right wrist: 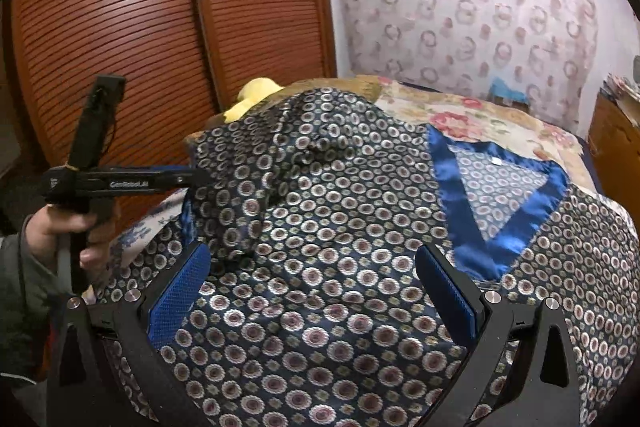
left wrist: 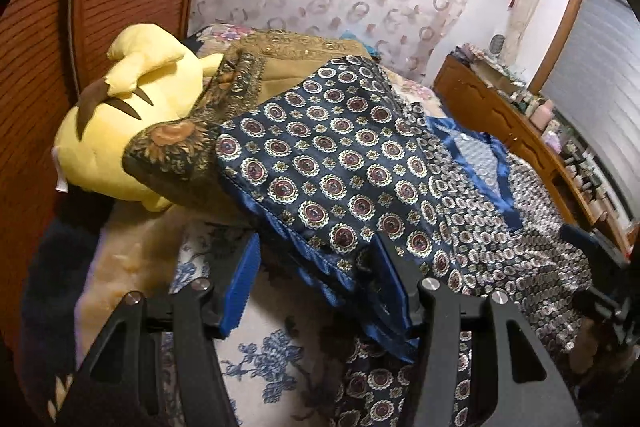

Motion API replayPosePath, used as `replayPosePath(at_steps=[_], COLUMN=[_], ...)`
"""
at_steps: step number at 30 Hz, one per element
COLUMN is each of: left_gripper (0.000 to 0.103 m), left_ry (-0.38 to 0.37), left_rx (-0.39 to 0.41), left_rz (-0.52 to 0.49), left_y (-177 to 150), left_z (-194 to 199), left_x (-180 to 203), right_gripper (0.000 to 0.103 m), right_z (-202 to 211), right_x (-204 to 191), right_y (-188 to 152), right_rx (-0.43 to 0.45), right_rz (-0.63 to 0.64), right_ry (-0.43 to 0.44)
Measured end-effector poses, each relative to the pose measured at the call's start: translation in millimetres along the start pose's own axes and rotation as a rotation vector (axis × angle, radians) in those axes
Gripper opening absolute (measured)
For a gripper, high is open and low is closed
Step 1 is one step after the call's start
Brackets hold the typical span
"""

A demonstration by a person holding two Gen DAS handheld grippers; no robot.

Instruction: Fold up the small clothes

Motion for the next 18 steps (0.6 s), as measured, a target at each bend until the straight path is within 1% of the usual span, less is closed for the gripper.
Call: replayPosePath(at_steps=[1, 2, 3, 4, 5, 7, 9, 11, 18], left_gripper=[0.041, 0.028, 0.021, 0.009, 0.004, 0.001, 0.000, 0.000, 0.000], left_ry=[-0.013, -0.014, -0.004, 0.011, 0.020, 0.028, 0.028, 0.025, 0.021], left_rx=[-0.002, -0.002, 0.001, 0.008, 0.022, 0.044, 0.073, 0.084, 0.111], left_rz=[0.009, 0.010, 0.001, -0.015, -0.030, -0.052, -0.072, -0.090, -0.202], left_y=[1.3, 1.4, 1.5, 2.3, 3.5, 7.1, 14.3, 23.5, 62.2], left_z=[-0.2, 0.5, 1.6, 4.2, 8.1, 14.2, 21.6, 25.6, 28.3], left_x=[-1.2, -1.3, -0.8, -0.2, 2.2, 7.3, 14.8, 21.2, 69.5], right_gripper=[0.103, 0.103, 0.103, 0.103, 0.103, 0.103, 0.103, 0.103, 0.103], right_z=[-1.9, -3.9, -5.4, -7.1, -8.3, -9.9, -10.4, -9.7, 5.8], right_x=[-1.4, -2.9, -3.6, -4.4, -4.5, -4.3, -2.6, 0.0, 17.0], right_y=[0.0, -0.4, -1.4, -2.5, -3.4, -5.1, -6.7, -7.4, -7.6], right_rx=[-0.004, -0.008, -0.011, -0.014, -0.017, -0.022, -0.023, -0.021, 0.010], right_rz=[0.003, 0.006, 0.008, 0.008, 0.007, 0.001, -0.005, -0.014, -0.044], right_ry=[0.004, 0.006, 0.008, 0.010, 0.013, 0.018, 0.020, 0.022, 0.003])
Point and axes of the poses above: each gripper's, at about its wrist camera, not at the fingertips, and z roughly against the way its jaws point, x to its right, y to its top, the point moved 7 cm from there along -z, roughly the way its jaws point, and after that the axes turned 12 degrees about -x, right-handed, at the moved point
